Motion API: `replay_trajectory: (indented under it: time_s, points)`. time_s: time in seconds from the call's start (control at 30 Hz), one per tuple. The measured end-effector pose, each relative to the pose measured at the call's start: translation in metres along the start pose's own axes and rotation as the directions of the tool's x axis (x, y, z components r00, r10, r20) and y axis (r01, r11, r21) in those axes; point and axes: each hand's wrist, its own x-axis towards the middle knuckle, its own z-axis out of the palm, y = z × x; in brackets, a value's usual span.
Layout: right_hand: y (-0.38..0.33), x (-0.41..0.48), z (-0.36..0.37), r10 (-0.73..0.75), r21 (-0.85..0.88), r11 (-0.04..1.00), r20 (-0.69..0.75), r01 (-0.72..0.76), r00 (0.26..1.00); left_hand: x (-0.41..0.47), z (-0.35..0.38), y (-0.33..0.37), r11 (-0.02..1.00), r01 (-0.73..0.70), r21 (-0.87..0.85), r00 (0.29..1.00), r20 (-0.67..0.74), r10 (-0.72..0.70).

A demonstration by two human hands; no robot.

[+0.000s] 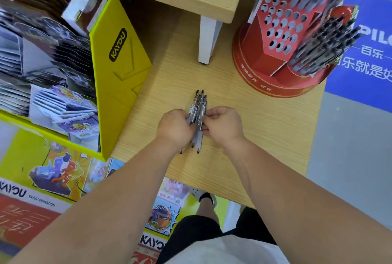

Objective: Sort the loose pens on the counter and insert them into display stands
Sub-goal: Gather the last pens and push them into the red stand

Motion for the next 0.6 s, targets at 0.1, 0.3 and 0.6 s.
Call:
replay_trajectory:
  time_s: [0.1, 0.3, 0.6]
  points:
    - [0.001, -0.004, 0.000, 0.013, 0.033, 0.999, 0.014, -0.014, 1.000, 0.000, 0.001, 0.001, 0.997, 0.028, -0.065, 1.000, 0.001, -0.028]
    - [-0.002, -0.012, -0.010, 0.026, 0.087, 0.996, 0.112, -0.036, 0.993, -0.007, 0.006, -0.005, 0.925, 0.101, -0.365, 0.995, 0.050, -0.089]
    - [-0.008, -0.041, -0.035, 0.058, 0.047, 0.996, 0.267, -0.073, 0.962, -0.046, 0.024, -0.019, 0.742, 0.215, -0.634, 0.976, 0.174, -0.135]
